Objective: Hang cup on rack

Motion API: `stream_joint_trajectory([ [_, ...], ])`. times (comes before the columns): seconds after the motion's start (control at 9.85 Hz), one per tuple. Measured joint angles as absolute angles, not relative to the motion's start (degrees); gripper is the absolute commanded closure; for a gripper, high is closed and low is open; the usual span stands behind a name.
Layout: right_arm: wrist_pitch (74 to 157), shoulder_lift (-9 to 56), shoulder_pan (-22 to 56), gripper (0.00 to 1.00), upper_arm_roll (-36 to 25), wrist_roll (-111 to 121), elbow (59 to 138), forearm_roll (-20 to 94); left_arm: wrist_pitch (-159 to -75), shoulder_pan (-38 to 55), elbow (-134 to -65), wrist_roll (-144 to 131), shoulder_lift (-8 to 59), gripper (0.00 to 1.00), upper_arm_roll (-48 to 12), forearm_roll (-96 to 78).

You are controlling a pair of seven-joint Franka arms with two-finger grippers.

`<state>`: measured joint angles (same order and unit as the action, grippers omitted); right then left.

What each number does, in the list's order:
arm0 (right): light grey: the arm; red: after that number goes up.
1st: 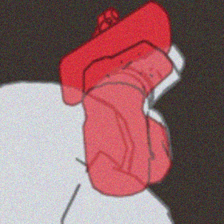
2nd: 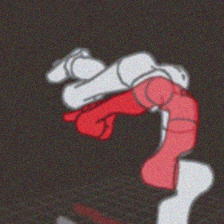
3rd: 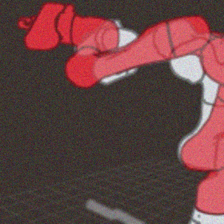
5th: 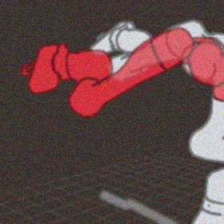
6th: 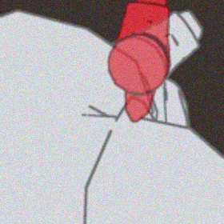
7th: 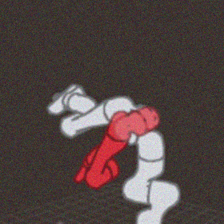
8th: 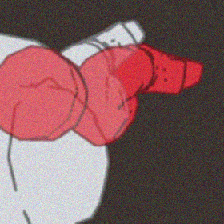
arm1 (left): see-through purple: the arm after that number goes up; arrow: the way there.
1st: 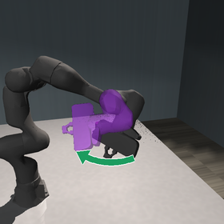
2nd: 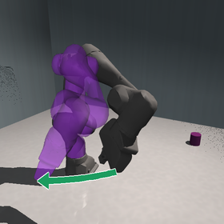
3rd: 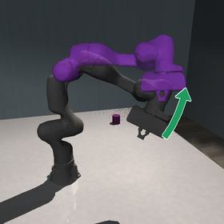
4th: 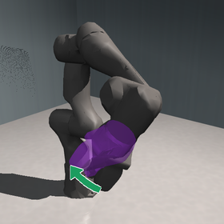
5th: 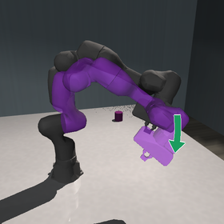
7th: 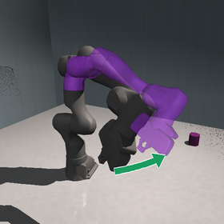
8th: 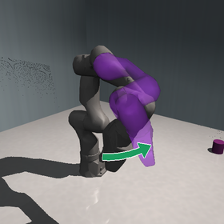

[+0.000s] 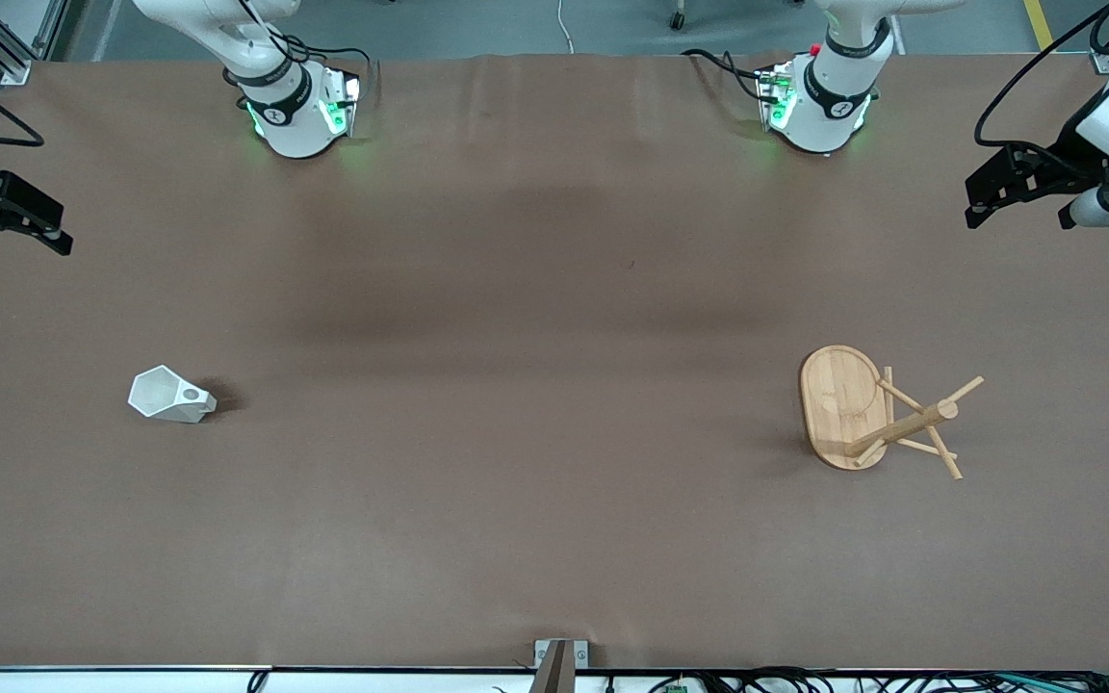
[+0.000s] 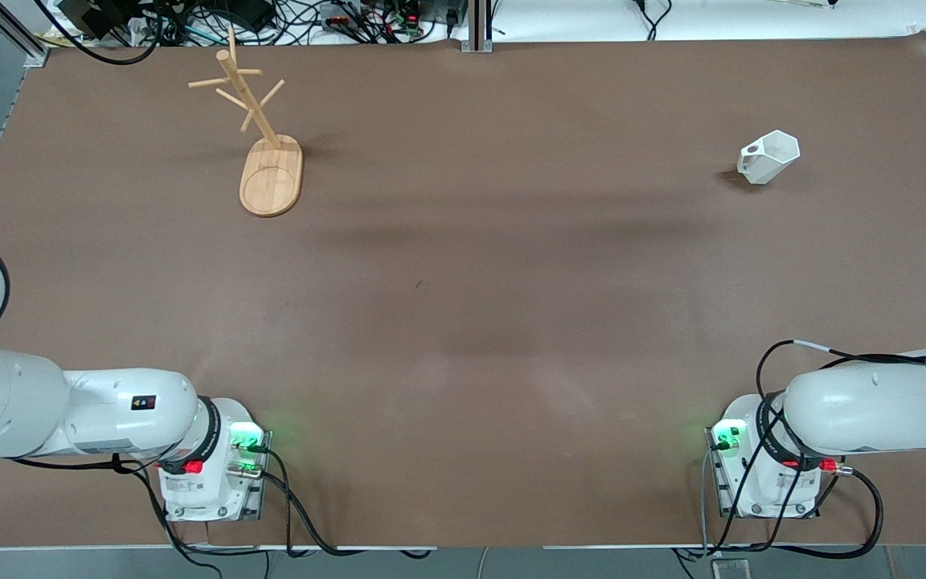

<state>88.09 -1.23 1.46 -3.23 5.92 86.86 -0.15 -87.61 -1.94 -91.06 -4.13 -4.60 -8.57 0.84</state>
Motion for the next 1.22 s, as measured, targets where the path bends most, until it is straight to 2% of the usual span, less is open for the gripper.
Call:
stream_joint_trajectory([
  [0.81, 94.72, 3.81, -2.08, 0.0, -3.37, 5.92, 88.44, -0.15, -87.61, -1.93, -91.04, -4.09, -4.5, 0.0, -8.57, 0.84],
  [1.02, 100.04, 6.68, -4.5, 0.0, -3.43, 6.01, 90.56, -0.15, -87.61, -1.93, -91.01, -4.09, -4.49, 0.0, -8.57, 0.84],
  [1.22, 109.55, 8.49, -6.4, 0.0, -3.46, 6.58, 97.01, -0.15, -87.26, -1.93, -90.99, -4.09, -4.48, 0.0, -8.57, 0.84],
])
